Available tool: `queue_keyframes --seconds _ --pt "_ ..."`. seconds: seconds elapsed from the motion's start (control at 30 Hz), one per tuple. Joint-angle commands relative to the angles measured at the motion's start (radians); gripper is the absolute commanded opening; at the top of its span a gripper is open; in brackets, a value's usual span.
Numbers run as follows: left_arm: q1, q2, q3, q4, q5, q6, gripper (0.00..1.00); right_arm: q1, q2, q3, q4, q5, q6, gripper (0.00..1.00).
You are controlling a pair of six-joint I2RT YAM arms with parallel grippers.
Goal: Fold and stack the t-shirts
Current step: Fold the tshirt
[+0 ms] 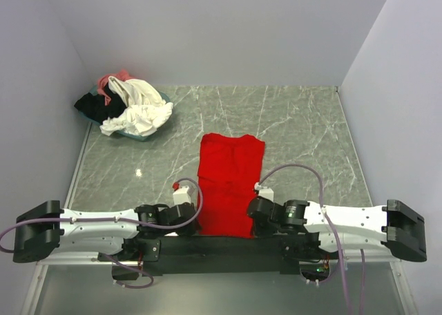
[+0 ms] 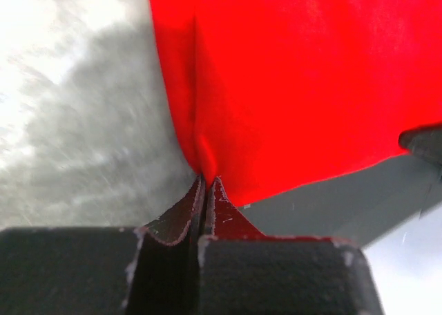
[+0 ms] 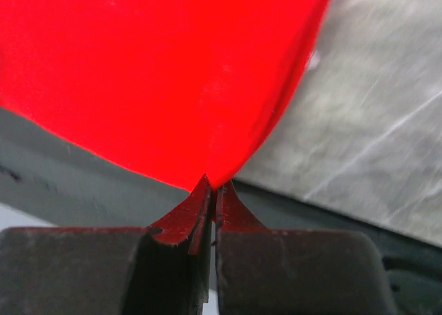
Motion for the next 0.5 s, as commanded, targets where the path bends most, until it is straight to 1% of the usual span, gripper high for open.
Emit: queue_keyframes --seconds 0.0,0.2,0.3,0.37,0.47 --pt "-0.013 -0.018 -0.003 -0.022 0.134 0.097 0.01 0.066 -0.019 0.045 -0.110 -0.039 0.017 0.00" --pt "-0.033 -0.034 0.029 -0.019 0.242 0.172 0.01 0.137 -0.004 0.123 -0.216 -0.083 -0.018 0.00" --pt "-0.038 -0.072 0.040 -0.008 0.305 0.189 0.01 0.159 -0.021 0.161 -0.263 -0.097 -0.042 0.00" --pt "-0.041 -0.124 0.037 0.000 0.338 0.185 0.00 0.165 -0.045 0.184 -0.308 -0.092 -0.046 0.00" --pt "-0.039 -0.217 0.035 -0.003 0.345 0.169 0.01 0.165 -0.091 0.230 -0.366 -0.065 -0.041 0.00"
